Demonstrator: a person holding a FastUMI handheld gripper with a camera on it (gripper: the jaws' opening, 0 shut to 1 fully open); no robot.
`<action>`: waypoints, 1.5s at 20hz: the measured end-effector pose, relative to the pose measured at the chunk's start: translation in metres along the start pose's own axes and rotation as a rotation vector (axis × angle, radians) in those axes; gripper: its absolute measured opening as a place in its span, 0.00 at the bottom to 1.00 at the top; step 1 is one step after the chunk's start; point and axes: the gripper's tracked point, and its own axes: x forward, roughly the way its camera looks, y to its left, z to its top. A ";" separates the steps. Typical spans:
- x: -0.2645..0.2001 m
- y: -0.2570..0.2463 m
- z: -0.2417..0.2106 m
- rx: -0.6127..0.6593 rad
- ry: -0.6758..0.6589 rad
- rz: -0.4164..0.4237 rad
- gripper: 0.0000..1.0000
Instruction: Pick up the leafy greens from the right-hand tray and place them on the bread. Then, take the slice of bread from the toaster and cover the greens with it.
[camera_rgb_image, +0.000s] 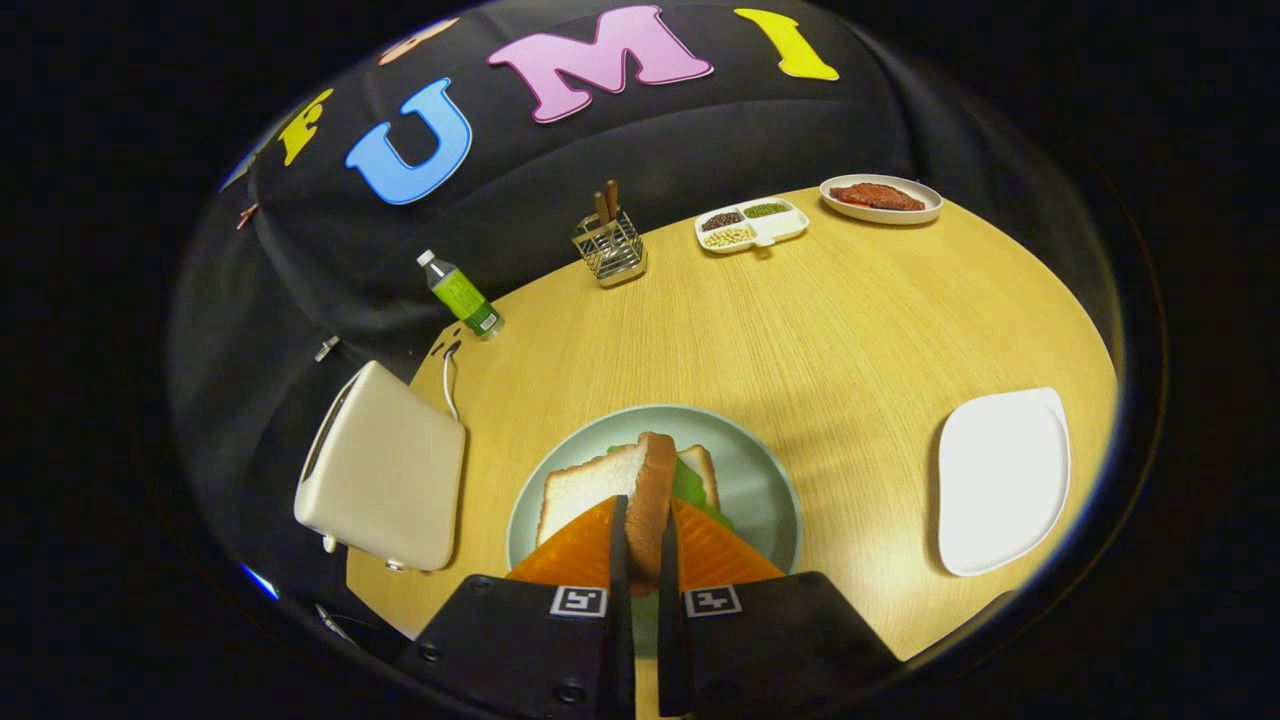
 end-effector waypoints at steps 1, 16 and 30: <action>0.003 -0.002 0.001 -0.017 0.002 -0.001 0.14; 0.015 -0.033 -0.003 -0.181 0.014 -0.085 0.63; -0.018 -0.020 0.021 -0.184 -0.049 -0.029 0.99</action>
